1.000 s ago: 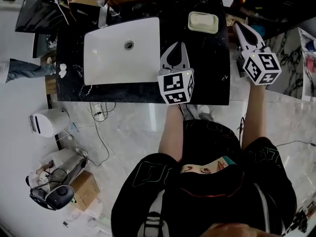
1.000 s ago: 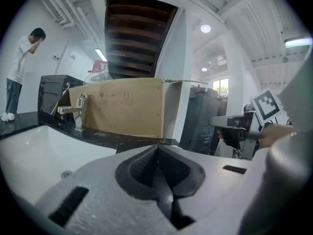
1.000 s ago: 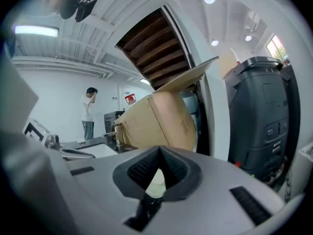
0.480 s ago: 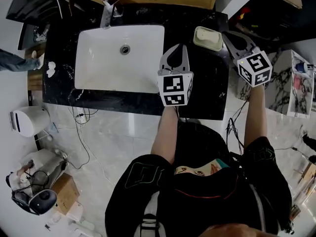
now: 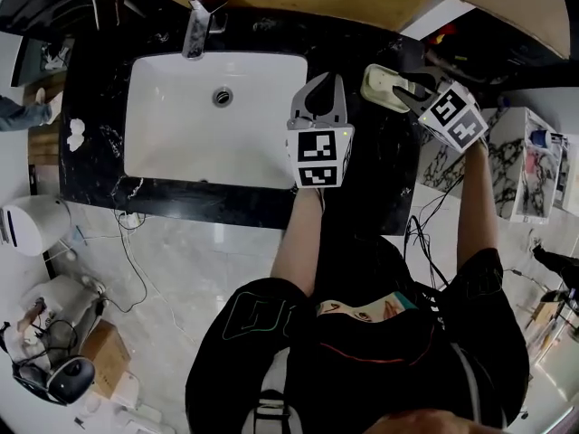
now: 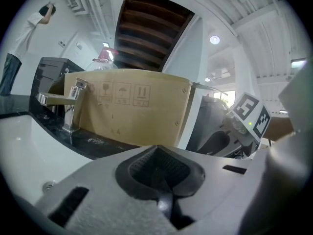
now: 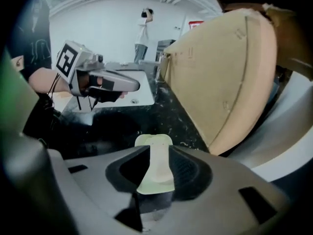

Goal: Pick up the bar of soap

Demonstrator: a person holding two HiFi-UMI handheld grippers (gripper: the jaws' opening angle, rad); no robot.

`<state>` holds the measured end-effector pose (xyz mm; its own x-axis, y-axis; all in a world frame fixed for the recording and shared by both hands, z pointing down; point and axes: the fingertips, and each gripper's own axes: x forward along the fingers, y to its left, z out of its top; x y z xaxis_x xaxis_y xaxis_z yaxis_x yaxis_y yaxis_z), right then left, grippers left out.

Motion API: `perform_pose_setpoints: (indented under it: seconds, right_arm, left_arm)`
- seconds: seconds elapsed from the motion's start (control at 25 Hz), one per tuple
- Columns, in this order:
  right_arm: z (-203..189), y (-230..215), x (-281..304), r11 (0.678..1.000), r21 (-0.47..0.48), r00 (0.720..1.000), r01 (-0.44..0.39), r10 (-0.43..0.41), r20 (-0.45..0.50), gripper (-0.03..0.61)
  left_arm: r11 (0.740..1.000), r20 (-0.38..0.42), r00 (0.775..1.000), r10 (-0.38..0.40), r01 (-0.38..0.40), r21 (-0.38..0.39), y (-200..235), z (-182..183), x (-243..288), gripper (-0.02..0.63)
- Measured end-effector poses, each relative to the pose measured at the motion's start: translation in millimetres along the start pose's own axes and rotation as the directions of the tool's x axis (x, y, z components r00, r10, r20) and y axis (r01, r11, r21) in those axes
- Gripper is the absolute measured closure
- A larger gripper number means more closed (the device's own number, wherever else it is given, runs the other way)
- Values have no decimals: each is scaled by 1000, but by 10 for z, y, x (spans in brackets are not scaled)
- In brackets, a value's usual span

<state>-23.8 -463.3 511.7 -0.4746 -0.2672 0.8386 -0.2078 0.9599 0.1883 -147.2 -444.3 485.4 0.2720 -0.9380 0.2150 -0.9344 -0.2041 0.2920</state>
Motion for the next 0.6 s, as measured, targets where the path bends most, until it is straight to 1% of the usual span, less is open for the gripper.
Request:
perform_pose_setpoints:
  seconds: [0.12, 0.28, 0.44, 0.6]
  right_arm:
    - [-77, 36, 149, 997, -53, 994, -64, 59, -97, 430]
    - [-141, 37, 305, 990, -72, 976, -119, 104, -191, 403]
    - [-224, 59, 431, 975, -112, 946, -193, 154, -286, 379]
    - [-276, 81, 537, 954, -152, 912, -259, 189, -364, 374]
  left_arm:
    - [1000, -16, 1000, -25, 25, -10, -7, -55, 130, 604]
    - [999, -31, 998, -45, 44, -25, -3, -103, 274, 605]
    - [998, -41, 998, -54, 53, -31, 29, -126, 362, 605]
    - [998, -42, 998, -51, 50, -37, 120, -133, 407, 604]
